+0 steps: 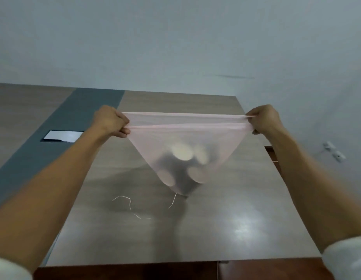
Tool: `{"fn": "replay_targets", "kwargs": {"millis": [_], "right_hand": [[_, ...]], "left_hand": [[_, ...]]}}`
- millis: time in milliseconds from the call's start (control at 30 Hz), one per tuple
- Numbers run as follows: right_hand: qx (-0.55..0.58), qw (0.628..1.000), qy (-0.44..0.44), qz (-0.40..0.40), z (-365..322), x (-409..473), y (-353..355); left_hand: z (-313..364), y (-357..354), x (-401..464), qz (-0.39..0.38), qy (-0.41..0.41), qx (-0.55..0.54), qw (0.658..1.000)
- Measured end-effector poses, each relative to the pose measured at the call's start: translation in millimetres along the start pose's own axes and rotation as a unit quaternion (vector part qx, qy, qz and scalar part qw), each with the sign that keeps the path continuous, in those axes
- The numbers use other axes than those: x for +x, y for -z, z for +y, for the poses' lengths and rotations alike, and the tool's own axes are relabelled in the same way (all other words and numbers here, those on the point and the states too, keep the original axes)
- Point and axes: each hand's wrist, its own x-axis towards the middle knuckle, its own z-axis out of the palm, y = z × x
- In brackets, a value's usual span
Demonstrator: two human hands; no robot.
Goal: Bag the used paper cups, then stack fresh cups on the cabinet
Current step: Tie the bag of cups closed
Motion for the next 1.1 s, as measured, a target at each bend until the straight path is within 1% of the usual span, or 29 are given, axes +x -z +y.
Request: {"fn": "replay_targets", "kwargs": {"millis": [100,200,233,267,333,367,400,433,467,500,533,567,600,667,700,767,833,900,1000,1100], "right_hand": [[0.027,0.996,-0.021,-0.087,10.0,-1.8,12.4],[0.127,0.981,-0.037,-0.139,15.5,-0.6,25.7],[0.178,0.967,-0.052,-0.172,17.6,0.5,28.8],[0.241,0.945,-0.073,-0.207,19.5,1.8,31.2],[0.366,0.892,-0.105,-0.245,24.7,6.5,35.0],[0.411,0.868,-0.103,-0.257,28.4,8.6,35.7],[0.437,0.853,-0.086,-0.271,33.1,9.0,35.1],[0.434,0.853,-0.054,-0.285,38.5,8.8,33.2],[0.392,0.874,-0.012,-0.287,44.0,8.7,29.2],[0.320,0.908,0.028,-0.269,49.4,8.6,24.4],[0.246,0.938,0.062,-0.237,53.1,7.7,19.5],[0.204,0.954,0.083,-0.202,56.1,7.1,14.3],[0.201,0.959,0.091,-0.177,58.3,7.0,11.0],[0.258,0.951,0.076,-0.154,62.1,6.7,8.4],[0.282,0.945,0.065,-0.154,63.4,6.4,8.7],[0.291,0.940,0.049,-0.169,65.0,5.2,7.6],[0.291,0.940,0.035,-0.176,65.9,2.8,3.2],[0.307,0.936,0.021,-0.174,65.8,-1.0,-1.8],[0.326,0.931,-0.011,-0.165,67.7,-6.0,-3.6],[0.323,0.929,-0.037,-0.175,70.8,-7.9,-2.5]], "left_hand": [[11.4,5.6,-7.3,-0.064,0.011,0.023,0.998],[23.1,7.3,-9.8,-0.076,0.006,0.031,0.997],[24.2,7.0,-8.0,-0.076,0.007,0.033,0.997],[24.3,6.1,-7.0,-0.074,0.007,0.030,0.997],[21.7,7.8,-2.6,-0.067,0.005,-0.007,0.998],[19.2,10.2,-0.5,-0.075,0.000,-0.040,0.996],[16.6,12.9,-1.6,-0.095,-0.011,-0.061,0.994],[12.9,16.3,-3.3,-0.123,-0.029,-0.055,0.991],[8.5,18.2,-5.6,-0.141,-0.053,-0.012,0.988],[3.5,18.8,-7.2,-0.140,-0.076,0.044,0.986],[-0.9,18.8,-8.4,-0.122,-0.097,0.090,0.984],[-6.4,19.0,-7.6,-0.101,-0.113,0.103,0.983],[-11.1,18.6,-6.5,-0.086,-0.124,0.089,0.985],[-20.2,19.6,-4.1,-0.072,-0.130,0.017,0.989],[-24.5,20.4,-2.0,-0.074,-0.124,-0.042,0.989],[-30.8,18.1,-4.0,-0.094,-0.094,-0.175,0.976],[-36.5,9.8,-7.7,-0.111,-0.067,-0.248,0.960],[-42.0,2.0,-13.3,-0.108,-0.060,-0.241,0.963],[-48.7,-1.6,-15.3,-0.076,-0.063,-0.254,0.962],[-51.3,-1.7,-15.8,-0.063,-0.082,-0.233,0.967]]}}
